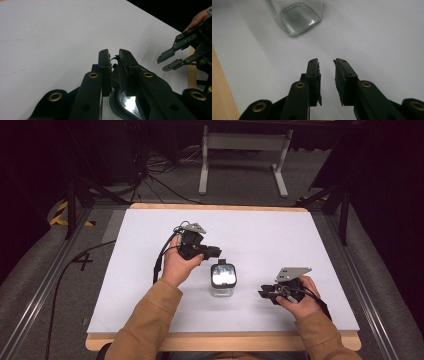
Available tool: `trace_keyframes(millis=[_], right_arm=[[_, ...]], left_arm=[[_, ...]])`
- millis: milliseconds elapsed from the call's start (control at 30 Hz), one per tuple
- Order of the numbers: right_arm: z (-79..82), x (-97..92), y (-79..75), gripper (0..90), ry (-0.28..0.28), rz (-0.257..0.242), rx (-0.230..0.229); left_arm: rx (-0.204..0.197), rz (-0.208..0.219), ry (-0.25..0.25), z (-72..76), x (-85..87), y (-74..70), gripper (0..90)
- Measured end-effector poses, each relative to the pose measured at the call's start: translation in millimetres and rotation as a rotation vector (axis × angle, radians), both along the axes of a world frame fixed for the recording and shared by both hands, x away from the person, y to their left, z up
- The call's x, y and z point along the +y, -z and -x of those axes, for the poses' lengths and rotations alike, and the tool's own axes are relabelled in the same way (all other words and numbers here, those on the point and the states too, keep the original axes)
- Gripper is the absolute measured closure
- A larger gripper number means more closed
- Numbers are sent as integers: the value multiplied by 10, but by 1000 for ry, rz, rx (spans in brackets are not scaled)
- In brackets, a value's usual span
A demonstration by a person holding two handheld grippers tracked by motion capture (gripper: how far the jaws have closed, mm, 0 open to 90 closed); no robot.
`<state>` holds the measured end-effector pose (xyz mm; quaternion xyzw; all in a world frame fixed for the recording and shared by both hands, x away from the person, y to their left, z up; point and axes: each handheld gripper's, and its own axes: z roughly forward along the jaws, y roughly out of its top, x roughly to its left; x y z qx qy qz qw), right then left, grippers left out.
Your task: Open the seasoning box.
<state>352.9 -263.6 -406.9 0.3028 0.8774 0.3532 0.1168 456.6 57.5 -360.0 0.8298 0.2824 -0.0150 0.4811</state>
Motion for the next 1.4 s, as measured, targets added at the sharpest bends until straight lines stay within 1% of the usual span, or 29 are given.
trace_keyframes(millis=[33, 67, 100, 167, 267, 367, 500, 633, 833, 900, 967, 1000, 1100, 1167, 1233, 1333, 1400], right_arm=[[4, 1, 0, 728, 0, -1, 1], [10, 1, -1, 727, -2, -4, 6], [13, 3, 0, 727, -2, -4, 4], [15, 2, 1, 727, -2, -2, 3], [19, 7, 3, 727, -6, -1, 0], [23, 10, -1, 722, -5, -3, 3], [25, 17, -1, 722, -6, -5, 5], [31, 31, -6, 722, -9, -8, 5], [38, 63, -6, 722, -20, -2, 1], [43, 79, -12, 722, -23, -5, 0], [47, 99, -24, 723, -28, -9, -7], [50, 110, -32, 723, -32, -14, -8], [59, 152, -55, 727, -43, -22, -16], [67, 188, -72, 746, -54, -32, -31], [74, 206, -80, 762, -59, -38, -29], [82, 266, -92, 827, -65, -33, -42], [87, 305, -101, 860, -75, -49, -53]], left_arm=[[-4, 5, 4, -1, -19, 12, 811], [-5, -4, 8, -9, -36, 25, 811], [2, -2, 5, -12, -47, 38, 811], [1, -6, 12, -25, -58, 59, 818], [9, -21, 10, -34, -90, 98, 824], [14, -19, 15, -33, -109, 110, 838], [14, -33, 8, -36, -129, 126, 852], [14, -38, 10, -36, -140, 133, 865], [24, -30, 6, -35, -139, 133, 898], [23, -32, 4, -35, -140, 131, 899], [29, -28, 8, -42, -137, 133, 900], [32, -33, 10, -48, -129, 133, 900], [45, -16, 7, -55, -126, 144, 900], [52, -19, 4, -58, -123, 141, 900], [55, -14, 5, -61, -122, 145, 899], [57, -17, 8, -67, -116, 145, 899], [55, -19, 8, -69, -115, 146, 899]])
